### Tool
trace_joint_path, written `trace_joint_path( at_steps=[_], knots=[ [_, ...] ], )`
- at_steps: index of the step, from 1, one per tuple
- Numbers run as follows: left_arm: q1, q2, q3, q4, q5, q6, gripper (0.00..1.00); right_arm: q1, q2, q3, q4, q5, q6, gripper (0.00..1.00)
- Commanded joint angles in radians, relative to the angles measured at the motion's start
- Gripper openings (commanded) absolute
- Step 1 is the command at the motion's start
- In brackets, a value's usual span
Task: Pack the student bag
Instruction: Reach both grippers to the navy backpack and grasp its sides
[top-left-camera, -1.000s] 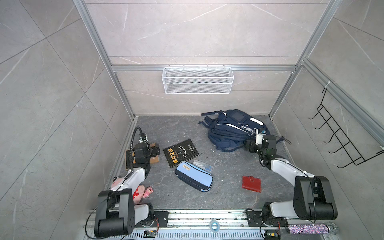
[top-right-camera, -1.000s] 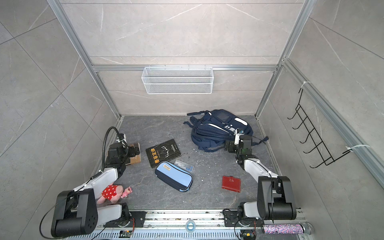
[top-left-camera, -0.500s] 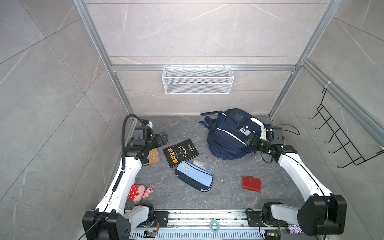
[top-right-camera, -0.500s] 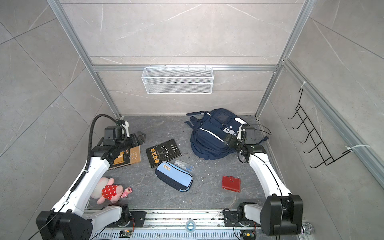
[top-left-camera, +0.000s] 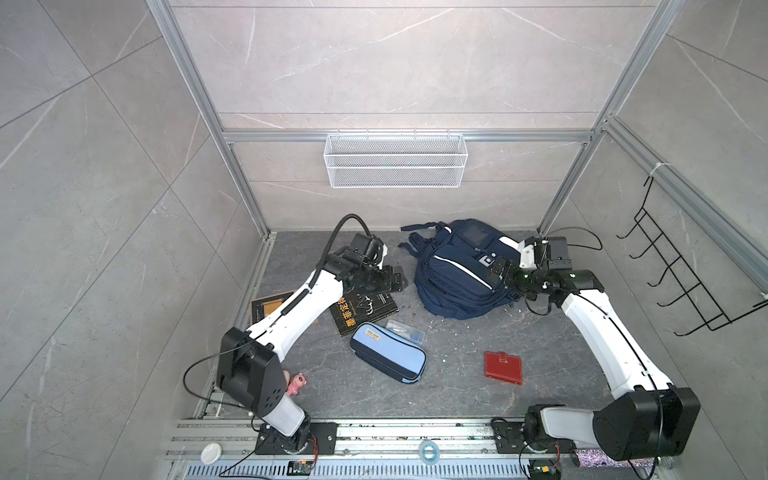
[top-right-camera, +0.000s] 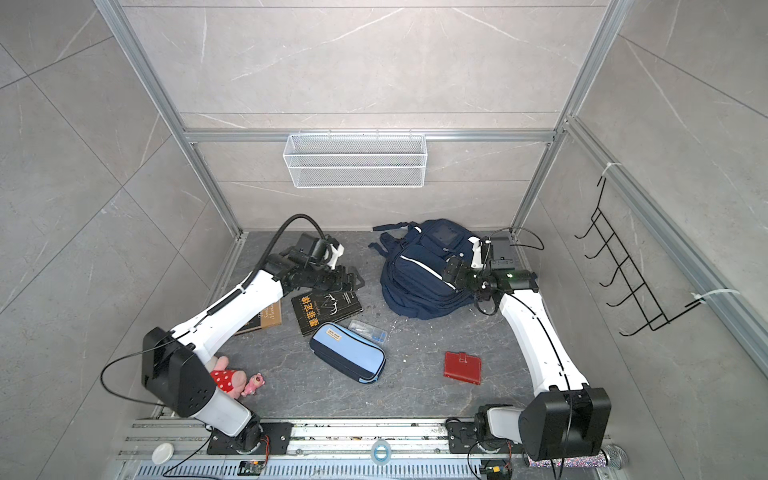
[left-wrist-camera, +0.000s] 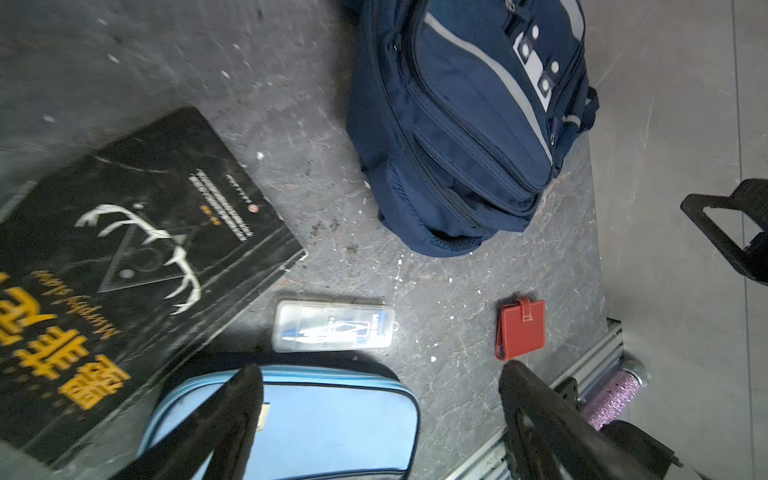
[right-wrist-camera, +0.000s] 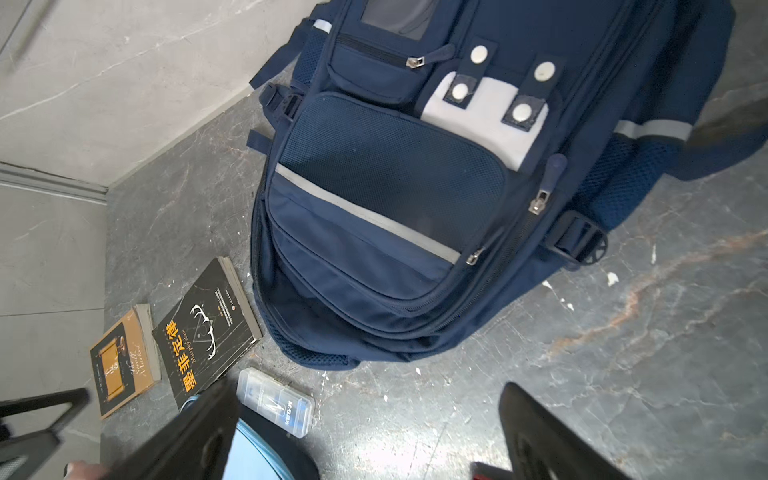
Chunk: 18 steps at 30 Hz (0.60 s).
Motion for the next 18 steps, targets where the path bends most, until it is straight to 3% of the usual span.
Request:
trace_joint_path(
  at_steps=[1,7,9,12,16,18],
  knots=[
    [-0.086,0.108,0.098,0.008,-0.005,-0.114,0.92,-0.036,0.063,-0.011,0.003,-0.068,-0.032,1.0],
    [-0.113,0.344,0.317,-0.046,-0.05,-0.242,0.94,-0.096,0.181,-0.035,0.141,-0.208,0.012,1.0],
    [-0.108,0.421,0.436,-0.123,-0.083,-0.22,0.99,-0.096,0.213,-0.033,0.15,-0.21,-0.005,1.0],
    [-0.091,0.515,0.562,-0.173,-0.07,-0.176,0.99,-0.111,0.227,0.001,0.106,-0.235,-0.016,1.0],
    [-0.013,0.577,0.572,-0.145,-0.052,-0.142,0.99,-0.118,0.251,0.04,0.027,-0.179,-0.018,1.0],
    [0.025,0.615,0.596,-0.129,0.009,-0.101,0.99,-0.125,0.219,0.007,0.03,-0.203,0.03,1.0]
  ],
)
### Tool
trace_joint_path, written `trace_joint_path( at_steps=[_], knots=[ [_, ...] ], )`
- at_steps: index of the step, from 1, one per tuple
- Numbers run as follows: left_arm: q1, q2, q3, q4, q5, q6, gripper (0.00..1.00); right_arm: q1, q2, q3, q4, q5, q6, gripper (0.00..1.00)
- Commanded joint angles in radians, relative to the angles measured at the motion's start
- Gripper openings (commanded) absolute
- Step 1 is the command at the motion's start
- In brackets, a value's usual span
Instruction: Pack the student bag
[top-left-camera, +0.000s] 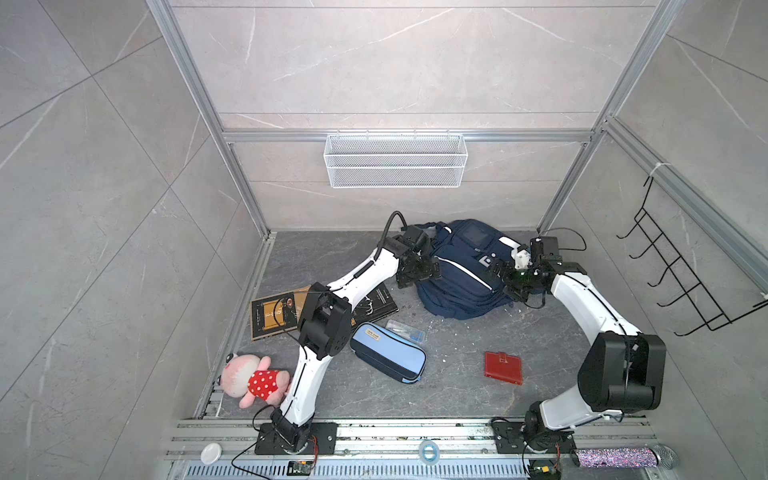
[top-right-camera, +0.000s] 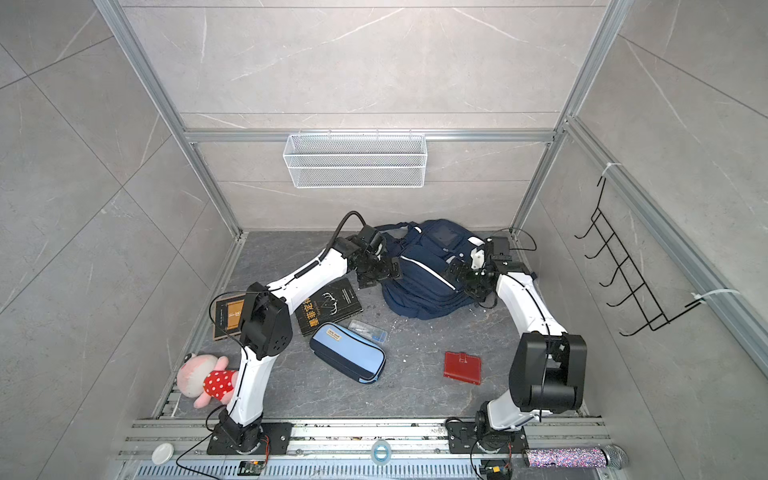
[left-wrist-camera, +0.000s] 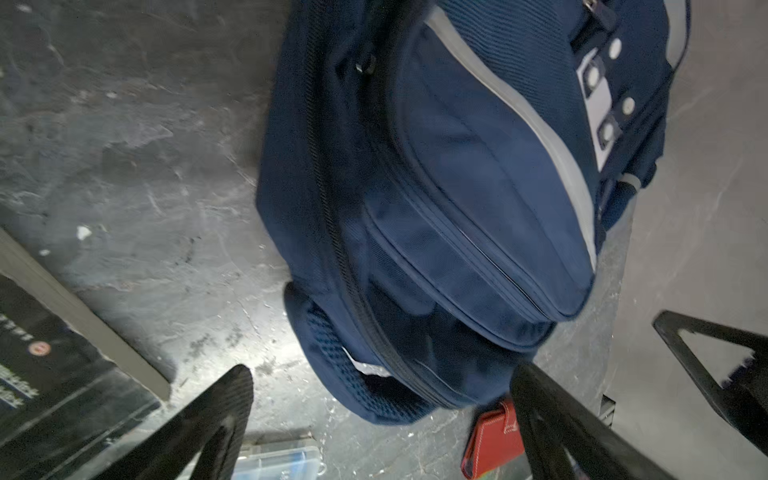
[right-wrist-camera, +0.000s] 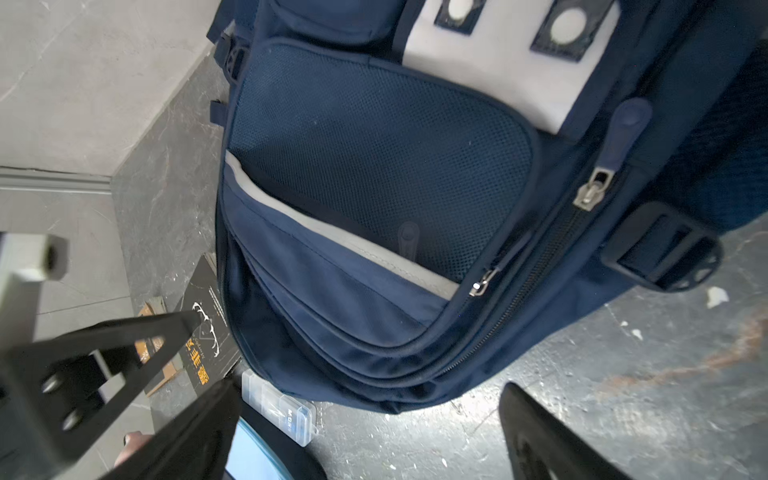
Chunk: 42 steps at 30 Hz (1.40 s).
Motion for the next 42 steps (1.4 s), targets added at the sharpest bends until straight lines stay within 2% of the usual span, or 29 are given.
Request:
trace_joint_path(
  at_steps=[1,3,6,8,11,18,23,24,25,29,30,31,33,34,37,40,42],
  knots=[
    [0.073,0.058,0.053,-0.017,0.068,0.091,1.0,-0.011,-0.037,-0.021,-0.036,0.009,0.042,1.0],
    [0.075,0.098,0.087,0.005,0.111,0.153,0.99,-0.021,-0.048,-0.042,-0.059,0.066,0.048,1.0],
    [0.071,0.164,0.134,0.005,0.178,0.165,0.99,-0.06,-0.018,-0.071,-0.076,0.072,0.048,1.0],
    [0.059,0.161,0.103,0.037,0.195,0.151,0.97,-0.071,0.003,-0.082,-0.055,0.086,0.054,1.0],
    [0.047,0.142,0.024,0.106,0.244,0.114,0.89,-0.083,0.059,-0.081,-0.025,0.109,0.058,1.0],
    [0.018,0.06,-0.115,0.181,0.273,0.085,0.46,-0.098,0.192,-0.064,0.032,0.072,0.028,1.0],
    [0.021,-0.004,-0.202,0.194,0.247,0.073,0.07,-0.096,0.213,-0.079,0.064,0.028,0.019,1.0],
    [0.023,-0.018,-0.215,0.197,0.237,0.072,0.01,-0.092,0.213,-0.079,0.064,0.014,0.015,0.99],
    [0.032,-0.031,-0.222,0.196,0.229,0.075,0.0,-0.084,0.216,-0.074,0.058,-0.003,0.01,0.98],
    [0.078,-0.051,-0.218,0.168,0.196,0.104,0.0,-0.001,0.218,-0.096,0.071,-0.041,0.032,0.92],
    [0.089,-0.051,-0.206,0.151,0.182,0.117,0.04,0.015,0.212,-0.109,0.082,-0.047,0.049,0.91],
    [0.1,-0.044,-0.18,0.121,0.153,0.136,0.3,0.027,0.195,-0.128,0.1,-0.053,0.073,0.91],
    [0.105,-0.024,-0.09,0.017,0.064,0.2,0.94,0.037,0.155,-0.162,0.133,-0.076,0.116,0.9],
    [0.1,-0.013,-0.031,-0.042,0.02,0.242,1.0,0.036,0.128,-0.173,0.136,-0.081,0.128,0.9],
    [0.059,-0.012,0.09,-0.159,-0.13,0.361,1.0,0.001,0.044,-0.178,0.097,-0.07,0.134,0.94],
    [-0.019,-0.052,0.109,-0.196,-0.275,0.466,1.0,-0.084,-0.03,-0.187,0.087,-0.09,0.17,0.98],
    [-0.093,-0.067,0.114,-0.196,-0.307,0.538,0.99,-0.148,-0.059,-0.184,0.081,-0.1,0.19,0.99]
  ],
)
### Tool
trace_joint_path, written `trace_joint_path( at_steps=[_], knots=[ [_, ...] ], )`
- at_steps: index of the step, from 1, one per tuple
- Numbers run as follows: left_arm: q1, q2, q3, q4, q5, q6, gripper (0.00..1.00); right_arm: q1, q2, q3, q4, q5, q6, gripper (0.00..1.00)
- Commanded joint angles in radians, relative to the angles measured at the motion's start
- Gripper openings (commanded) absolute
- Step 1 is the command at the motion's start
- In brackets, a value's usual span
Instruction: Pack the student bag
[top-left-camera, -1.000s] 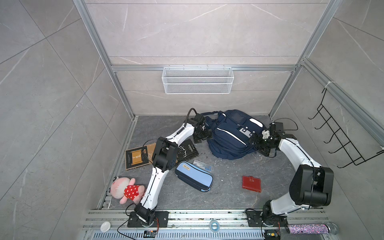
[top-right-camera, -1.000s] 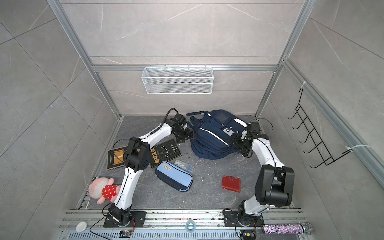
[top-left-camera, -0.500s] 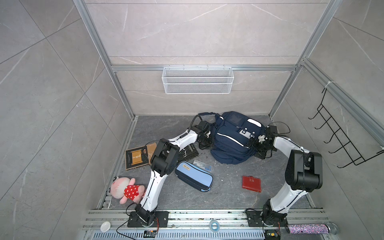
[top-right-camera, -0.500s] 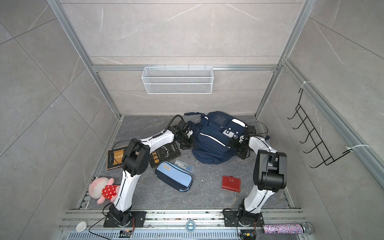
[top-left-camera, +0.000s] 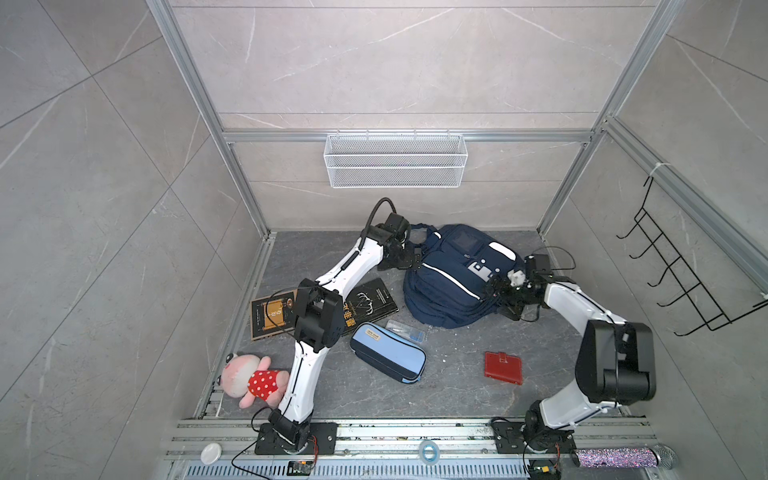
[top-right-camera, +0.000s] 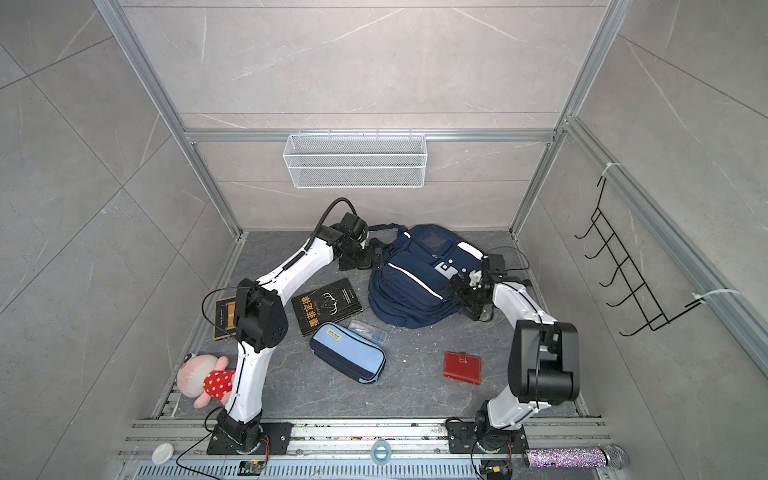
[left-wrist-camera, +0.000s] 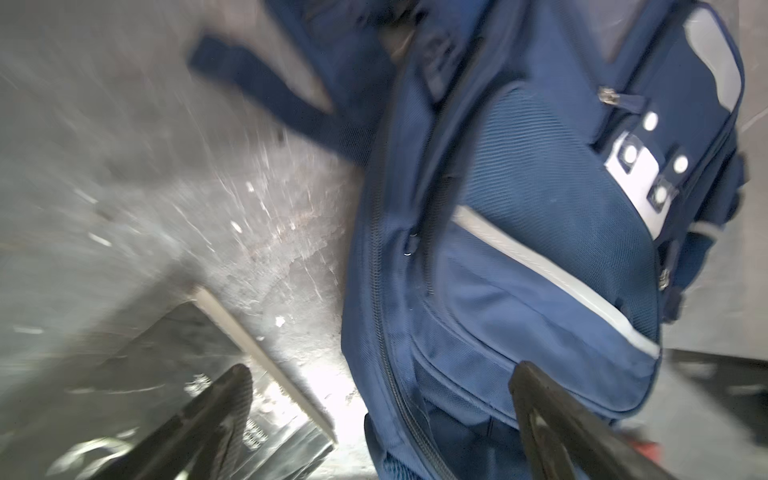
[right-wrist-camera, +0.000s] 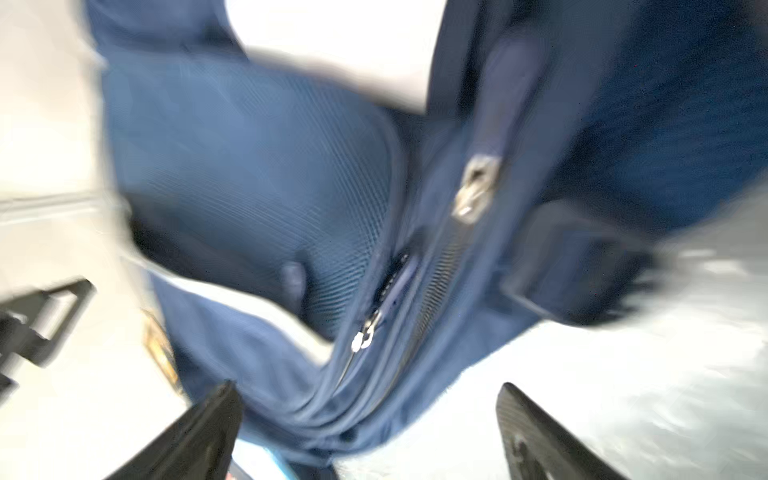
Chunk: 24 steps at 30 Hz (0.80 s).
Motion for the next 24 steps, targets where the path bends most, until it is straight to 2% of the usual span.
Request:
trace_joint_path(
  at_steps=[1,3,9,20,22,23,24],
  knots=[
    [-0.154,-0.053,0.02,-0.09,-0.113,0.201,0.98,-0.097,-0.067,0.001,-0.025,-0.022,0.054,1.0],
    [-0.203,-0.032,0.045,-0.07,-0.047,0.216,0.97,-0.145,-0.071,0.016,-0.041,-0.015,0.055,1.0],
    [-0.295,0.148,0.245,-0.036,0.024,0.253,0.98,-0.228,-0.047,0.042,-0.108,0.036,0.027,1.0],
    [-0.322,0.37,0.295,0.035,-0.127,0.366,1.0,-0.232,-0.033,0.084,-0.223,0.07,-0.055,1.0],
    [-0.33,0.384,0.286,0.044,-0.196,0.364,1.0,-0.233,-0.039,0.065,-0.221,0.07,-0.06,1.0],
    [-0.334,0.386,0.278,0.054,-0.232,0.364,0.98,-0.233,-0.042,0.053,-0.216,0.066,-0.06,1.0],
    [-0.334,0.386,0.266,0.07,-0.265,0.357,0.88,-0.232,-0.043,0.041,-0.213,0.062,-0.058,1.0]
  ],
)
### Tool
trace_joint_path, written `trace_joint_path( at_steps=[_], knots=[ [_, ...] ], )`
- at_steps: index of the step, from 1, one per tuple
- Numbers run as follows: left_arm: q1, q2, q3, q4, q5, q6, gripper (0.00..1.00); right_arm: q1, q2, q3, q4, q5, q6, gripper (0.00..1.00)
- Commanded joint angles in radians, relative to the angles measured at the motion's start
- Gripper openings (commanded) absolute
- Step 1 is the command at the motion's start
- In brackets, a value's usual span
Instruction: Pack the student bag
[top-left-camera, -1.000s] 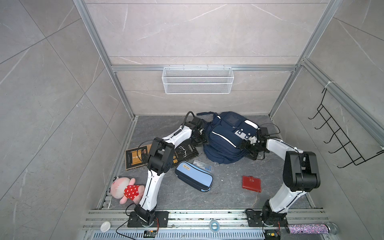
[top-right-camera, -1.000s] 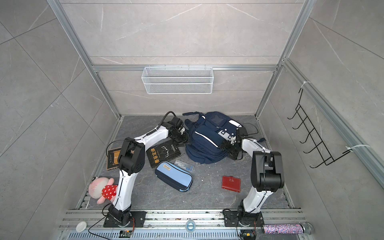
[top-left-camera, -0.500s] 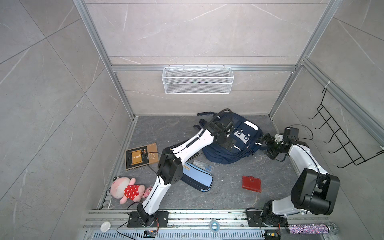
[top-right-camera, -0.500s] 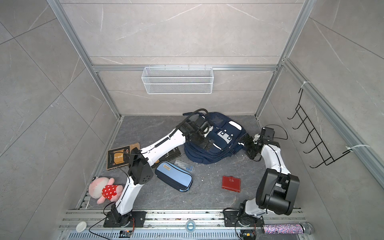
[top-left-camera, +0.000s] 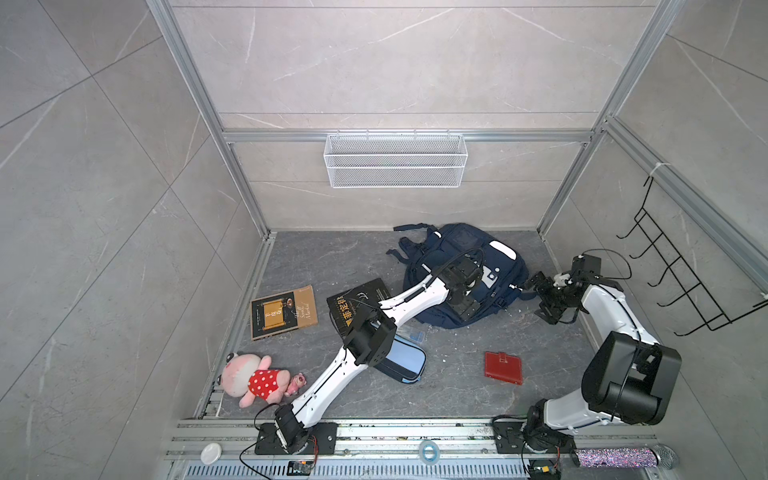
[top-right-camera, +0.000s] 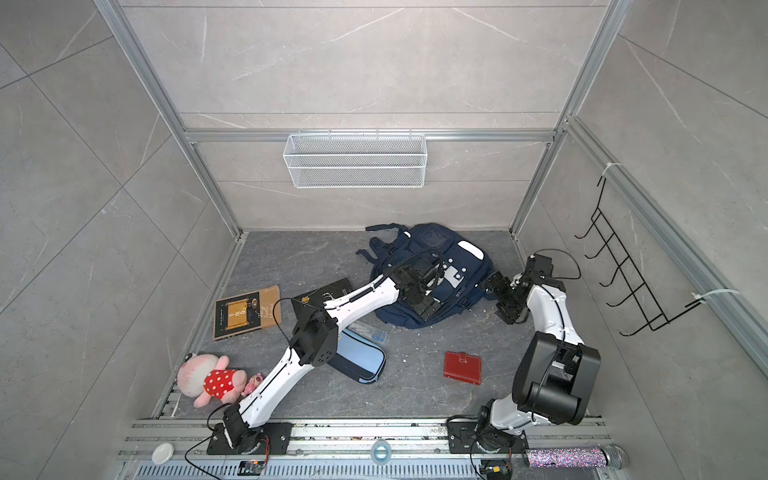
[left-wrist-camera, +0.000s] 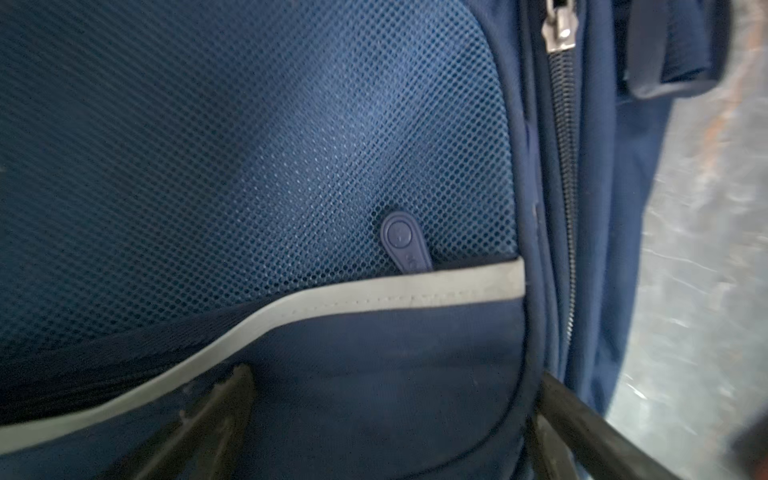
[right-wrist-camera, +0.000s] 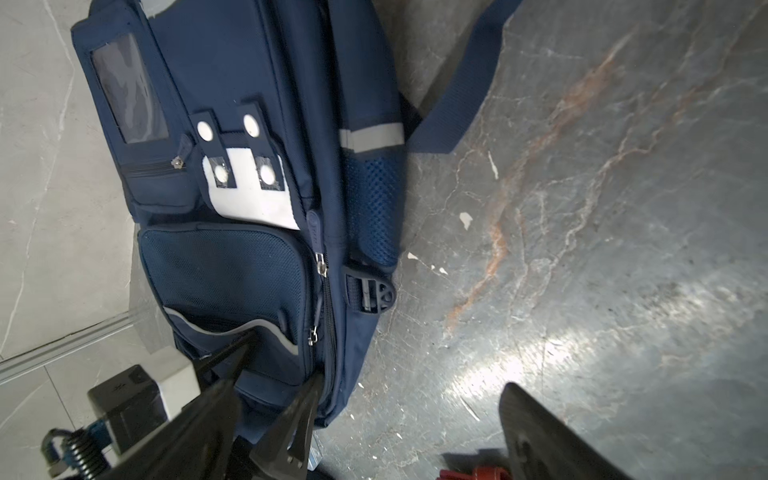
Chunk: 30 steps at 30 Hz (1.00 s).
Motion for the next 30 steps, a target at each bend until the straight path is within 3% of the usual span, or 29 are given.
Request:
trace_joint_path(
  at_steps=[1,4,6,7,12,19,25,30],
  knots=[
    [0.0,0.023,-0.011,0.036,-0.13,0.015,0.73,0.0,-0.012,-0.032,-0.03,0.002,-0.026,1.0],
    [0.0,0.008,-0.038,0.095,-0.104,-0.01,0.38,0.001,-0.018,-0.046,-0.033,-0.009,-0.025,1.0],
    [0.001,-0.023,-0.064,0.135,-0.043,-0.034,0.08,0.0,-0.025,-0.044,-0.043,-0.01,-0.032,1.0],
    [0.0,-0.05,-0.088,0.16,-0.02,-0.043,0.0,0.0,-0.029,-0.044,-0.049,-0.01,-0.035,1.0],
    [0.012,-0.178,-0.146,0.202,0.065,-0.067,0.0,0.002,-0.069,-0.1,0.001,-0.045,-0.034,1.0],
    [0.095,-0.351,-0.17,0.228,0.276,-0.177,0.0,0.006,-0.165,-0.302,0.335,-0.244,0.098,0.99],
    [0.146,-0.426,-0.212,0.217,0.471,-0.183,0.0,0.01,-0.214,-0.33,0.482,-0.331,0.106,1.0],
    [0.182,-0.468,-0.247,0.262,0.595,-0.173,0.0,0.019,-0.207,-0.38,0.677,-0.415,0.201,1.0]
  ],
)
